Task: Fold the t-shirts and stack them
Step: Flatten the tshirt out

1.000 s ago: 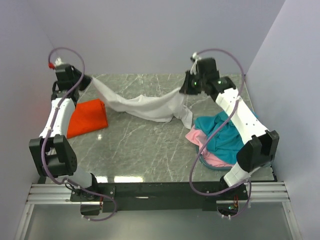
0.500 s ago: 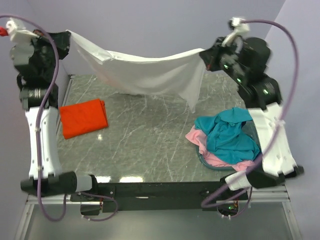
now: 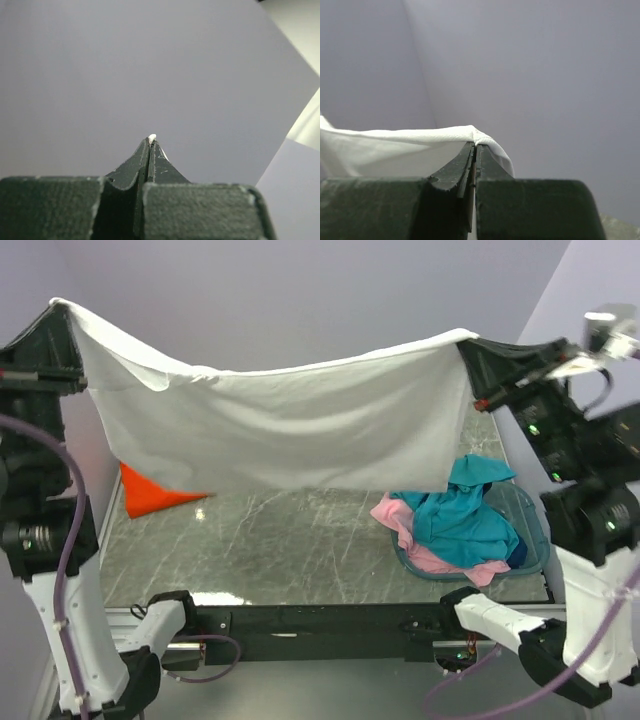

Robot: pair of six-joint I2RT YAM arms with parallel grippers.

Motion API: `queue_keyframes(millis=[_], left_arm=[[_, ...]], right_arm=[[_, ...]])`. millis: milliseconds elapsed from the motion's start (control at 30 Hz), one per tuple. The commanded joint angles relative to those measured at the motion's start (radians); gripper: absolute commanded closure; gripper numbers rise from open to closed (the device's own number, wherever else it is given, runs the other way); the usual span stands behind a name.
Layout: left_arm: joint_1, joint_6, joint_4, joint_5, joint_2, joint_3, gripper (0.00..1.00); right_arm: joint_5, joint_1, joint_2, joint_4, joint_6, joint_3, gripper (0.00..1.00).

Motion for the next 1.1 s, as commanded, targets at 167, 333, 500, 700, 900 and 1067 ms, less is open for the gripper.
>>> queue_keyframes(millis=[167,333,500,700,900,1067], left_arm=[[0.001,0.023,-0.134,0.156,0.259,-0.003,1.0],[0.001,0.028,-0.171,0.185,0.318,0.014,1.0],[0.004,0.034,-0.191,0.194,0.333,0.034,1.0],[0.036,0.029,-0.211,0.178,0.254,0.056,1.0],[0.047,0.093,-0.237,0.089,0.105,0.082,1.0],[0.042,0.186,-0.28,0.001,0.021,0.169,1.0]], right_arm=[[0.016,-0.004,0.175,0.015,-0.007,-0.081,1.0],[0.047,-0.006,0.246,-0.019,-0.034,-0.055,1.0],[0.054,-0.004,0.246,-0.036,-0.029,-0.054,1.0],[0.016,0.005,0.18,-0.048,-0.021,-0.057,1.0],[0.011,0.028,0.086,-0.042,-0.038,-0.068,1.0],[0.005,0.036,0.011,-0.038,-0.064,-0.046,1.0]])
